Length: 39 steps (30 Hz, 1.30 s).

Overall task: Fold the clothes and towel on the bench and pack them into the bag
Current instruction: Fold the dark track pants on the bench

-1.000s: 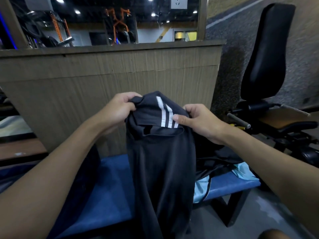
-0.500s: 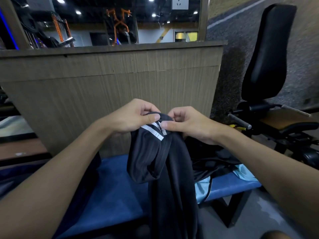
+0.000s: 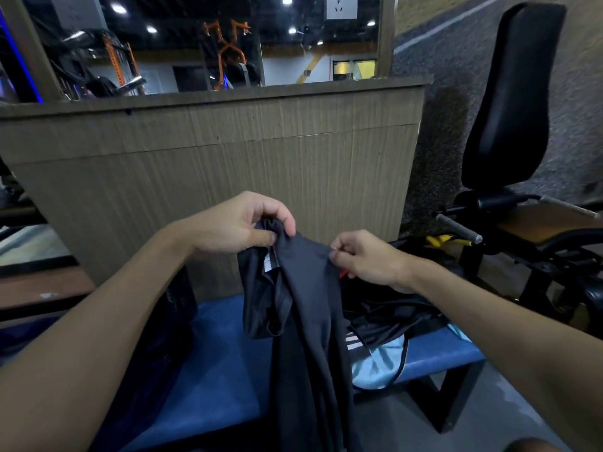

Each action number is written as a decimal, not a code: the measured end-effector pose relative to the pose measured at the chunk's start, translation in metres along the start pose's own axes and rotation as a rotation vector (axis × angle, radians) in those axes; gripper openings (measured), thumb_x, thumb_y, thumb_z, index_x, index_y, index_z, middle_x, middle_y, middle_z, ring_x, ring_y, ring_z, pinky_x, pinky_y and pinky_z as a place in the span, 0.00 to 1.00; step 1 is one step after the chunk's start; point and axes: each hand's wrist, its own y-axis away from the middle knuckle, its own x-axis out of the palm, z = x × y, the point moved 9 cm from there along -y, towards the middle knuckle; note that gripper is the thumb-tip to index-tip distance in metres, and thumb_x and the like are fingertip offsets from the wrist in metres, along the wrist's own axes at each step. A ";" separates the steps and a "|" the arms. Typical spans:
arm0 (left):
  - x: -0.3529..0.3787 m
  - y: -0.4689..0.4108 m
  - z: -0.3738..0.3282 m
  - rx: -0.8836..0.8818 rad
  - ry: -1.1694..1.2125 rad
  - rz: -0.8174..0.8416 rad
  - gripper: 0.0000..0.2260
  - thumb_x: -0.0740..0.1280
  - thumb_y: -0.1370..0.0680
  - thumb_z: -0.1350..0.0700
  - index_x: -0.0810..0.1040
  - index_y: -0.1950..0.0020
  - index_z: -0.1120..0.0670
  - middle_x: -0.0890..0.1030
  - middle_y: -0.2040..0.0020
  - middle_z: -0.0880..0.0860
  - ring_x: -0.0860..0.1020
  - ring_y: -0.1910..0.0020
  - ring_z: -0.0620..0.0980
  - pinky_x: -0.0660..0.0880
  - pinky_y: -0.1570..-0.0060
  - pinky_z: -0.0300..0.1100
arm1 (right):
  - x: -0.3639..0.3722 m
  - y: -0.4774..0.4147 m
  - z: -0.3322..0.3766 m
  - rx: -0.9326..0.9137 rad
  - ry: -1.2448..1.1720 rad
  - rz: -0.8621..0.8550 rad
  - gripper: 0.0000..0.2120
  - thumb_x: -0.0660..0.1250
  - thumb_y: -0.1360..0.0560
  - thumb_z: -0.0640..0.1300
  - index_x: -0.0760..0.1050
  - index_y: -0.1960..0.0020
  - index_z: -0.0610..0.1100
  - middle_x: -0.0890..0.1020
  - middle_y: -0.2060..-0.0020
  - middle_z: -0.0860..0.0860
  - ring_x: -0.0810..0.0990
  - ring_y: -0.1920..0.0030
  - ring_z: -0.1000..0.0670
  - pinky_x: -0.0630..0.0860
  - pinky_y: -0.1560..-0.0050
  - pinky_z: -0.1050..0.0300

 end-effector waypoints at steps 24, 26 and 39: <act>-0.013 -0.007 0.002 0.060 0.244 -0.321 0.10 0.61 0.19 0.70 0.78 0.50 0.57 0.84 0.57 0.54 0.83 0.58 0.46 0.77 0.60 0.34 | 0.020 0.013 -0.016 -0.011 0.140 0.211 0.04 0.71 0.24 0.40 0.77 0.54 0.41 0.80 0.61 0.45 0.76 0.60 0.52 0.75 0.56 0.55; -0.017 -0.004 0.002 0.041 0.248 -0.330 0.10 0.61 0.18 0.69 0.78 0.51 0.57 0.83 0.57 0.55 0.82 0.59 0.45 0.76 0.62 0.33 | 0.018 0.014 -0.024 0.015 0.153 0.175 0.06 0.67 0.21 0.42 0.73 0.56 0.43 0.76 0.63 0.47 0.72 0.62 0.52 0.71 0.60 0.59; -0.039 0.017 0.041 -0.092 -0.101 -0.541 0.09 0.63 0.17 0.56 0.79 0.50 0.60 0.81 0.57 0.54 0.76 0.59 0.47 0.72 0.56 0.46 | -0.033 0.006 -0.011 -0.088 0.272 -0.132 0.08 0.63 0.19 0.45 0.70 0.56 0.44 0.73 0.66 0.53 0.69 0.66 0.57 0.67 0.67 0.67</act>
